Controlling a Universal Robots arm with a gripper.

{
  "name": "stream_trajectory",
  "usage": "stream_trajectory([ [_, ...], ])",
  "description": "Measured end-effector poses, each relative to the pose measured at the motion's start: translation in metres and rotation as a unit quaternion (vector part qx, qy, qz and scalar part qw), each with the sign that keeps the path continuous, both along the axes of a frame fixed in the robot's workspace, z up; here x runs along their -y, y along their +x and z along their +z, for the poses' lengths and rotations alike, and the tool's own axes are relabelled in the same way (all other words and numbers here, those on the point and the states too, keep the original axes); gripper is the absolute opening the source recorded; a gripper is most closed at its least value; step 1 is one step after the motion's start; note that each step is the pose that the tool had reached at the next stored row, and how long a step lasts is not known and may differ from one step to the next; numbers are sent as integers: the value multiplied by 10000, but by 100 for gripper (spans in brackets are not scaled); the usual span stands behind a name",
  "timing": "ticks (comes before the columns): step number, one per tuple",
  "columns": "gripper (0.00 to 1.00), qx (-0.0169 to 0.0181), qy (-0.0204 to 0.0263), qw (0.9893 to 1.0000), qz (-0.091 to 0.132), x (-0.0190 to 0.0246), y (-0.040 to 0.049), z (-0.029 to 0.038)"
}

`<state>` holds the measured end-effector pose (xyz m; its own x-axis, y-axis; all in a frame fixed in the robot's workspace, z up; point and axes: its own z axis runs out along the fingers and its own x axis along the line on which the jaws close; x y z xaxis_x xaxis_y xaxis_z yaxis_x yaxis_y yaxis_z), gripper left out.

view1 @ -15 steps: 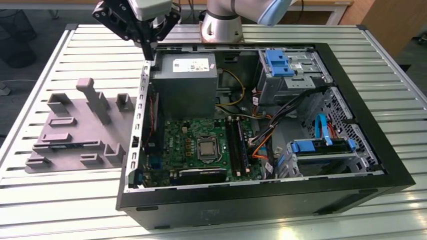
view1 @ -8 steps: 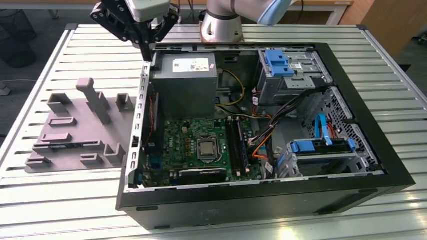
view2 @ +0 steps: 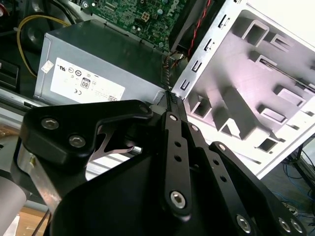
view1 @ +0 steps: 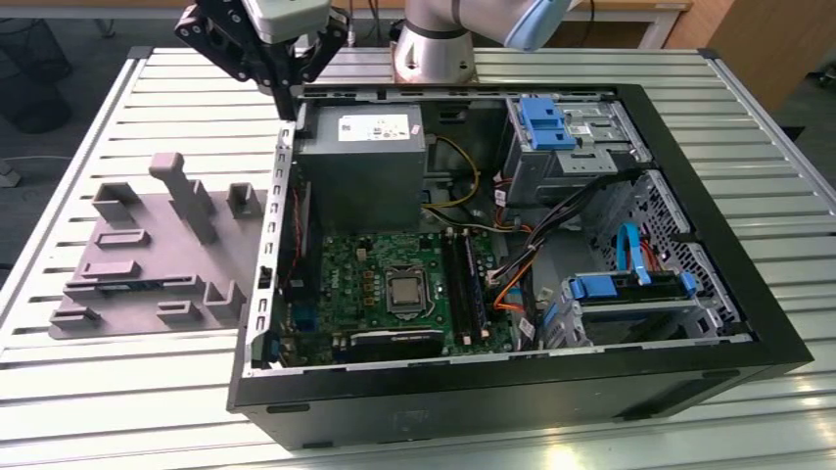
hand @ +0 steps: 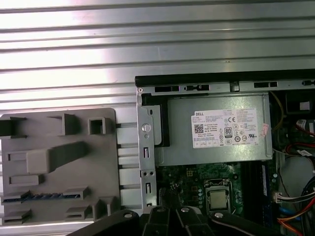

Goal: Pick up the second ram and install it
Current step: 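Reach for the second ram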

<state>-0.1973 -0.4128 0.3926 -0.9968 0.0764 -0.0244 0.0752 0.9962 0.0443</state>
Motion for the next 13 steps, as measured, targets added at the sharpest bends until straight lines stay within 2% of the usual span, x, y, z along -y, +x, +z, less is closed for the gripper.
stream_trajectory([
  [13, 11, 0, 0, 10000, 1, 2, -130, 0],
])
